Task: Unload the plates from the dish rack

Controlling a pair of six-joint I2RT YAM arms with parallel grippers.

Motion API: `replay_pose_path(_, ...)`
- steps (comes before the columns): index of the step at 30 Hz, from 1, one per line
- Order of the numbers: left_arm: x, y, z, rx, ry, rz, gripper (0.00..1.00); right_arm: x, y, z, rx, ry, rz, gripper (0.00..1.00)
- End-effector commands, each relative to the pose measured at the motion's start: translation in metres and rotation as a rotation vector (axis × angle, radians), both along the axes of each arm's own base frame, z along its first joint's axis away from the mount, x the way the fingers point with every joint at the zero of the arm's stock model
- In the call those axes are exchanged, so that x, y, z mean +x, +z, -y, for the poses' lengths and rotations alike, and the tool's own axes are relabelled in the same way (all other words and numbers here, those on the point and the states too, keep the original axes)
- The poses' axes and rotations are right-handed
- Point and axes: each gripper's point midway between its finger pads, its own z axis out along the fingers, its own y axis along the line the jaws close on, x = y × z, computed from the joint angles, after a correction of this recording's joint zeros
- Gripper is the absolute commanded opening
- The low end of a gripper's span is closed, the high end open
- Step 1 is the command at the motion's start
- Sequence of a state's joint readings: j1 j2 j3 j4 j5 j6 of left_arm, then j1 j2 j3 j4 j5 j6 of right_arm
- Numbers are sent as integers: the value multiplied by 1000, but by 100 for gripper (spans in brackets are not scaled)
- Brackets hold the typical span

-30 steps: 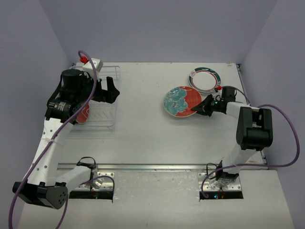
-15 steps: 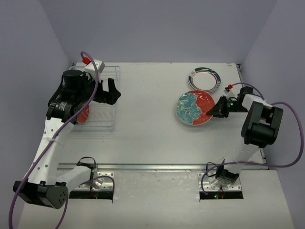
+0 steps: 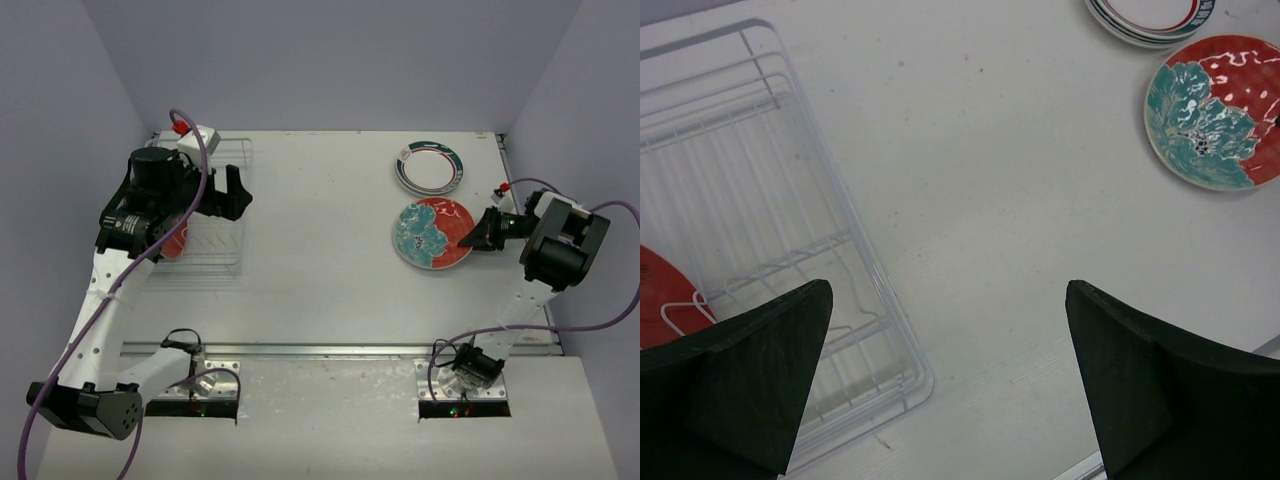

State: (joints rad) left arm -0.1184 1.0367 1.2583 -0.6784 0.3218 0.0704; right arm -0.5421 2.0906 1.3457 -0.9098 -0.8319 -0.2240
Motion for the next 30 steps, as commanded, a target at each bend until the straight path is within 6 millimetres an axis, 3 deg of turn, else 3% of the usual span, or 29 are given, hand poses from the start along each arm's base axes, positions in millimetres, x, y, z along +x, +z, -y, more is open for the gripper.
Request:
replay_pose_path(1, 4, 9, 5, -17, -14, 43, 100, 14, 28, -1, 101, 51, 70, 0)
replay_pose_path(7, 4, 9, 3, -14, -4, 44, 100, 15, 9, 16, 73, 64, -2, 5)
replay_pose_path(13, 3, 10, 2, -7, 0, 48, 100, 14, -2, 30, 21, 59, -49, 24)
replay_pose_path(25, 2, 11, -1, -11, 23, 58, 100, -2, -4, 36, -62, 97, -85, 47)
replay_pose_path(30, 7, 17, -13, 9, 95, 82, 100, 9, 8, 59, -296, 57, -10, 57)
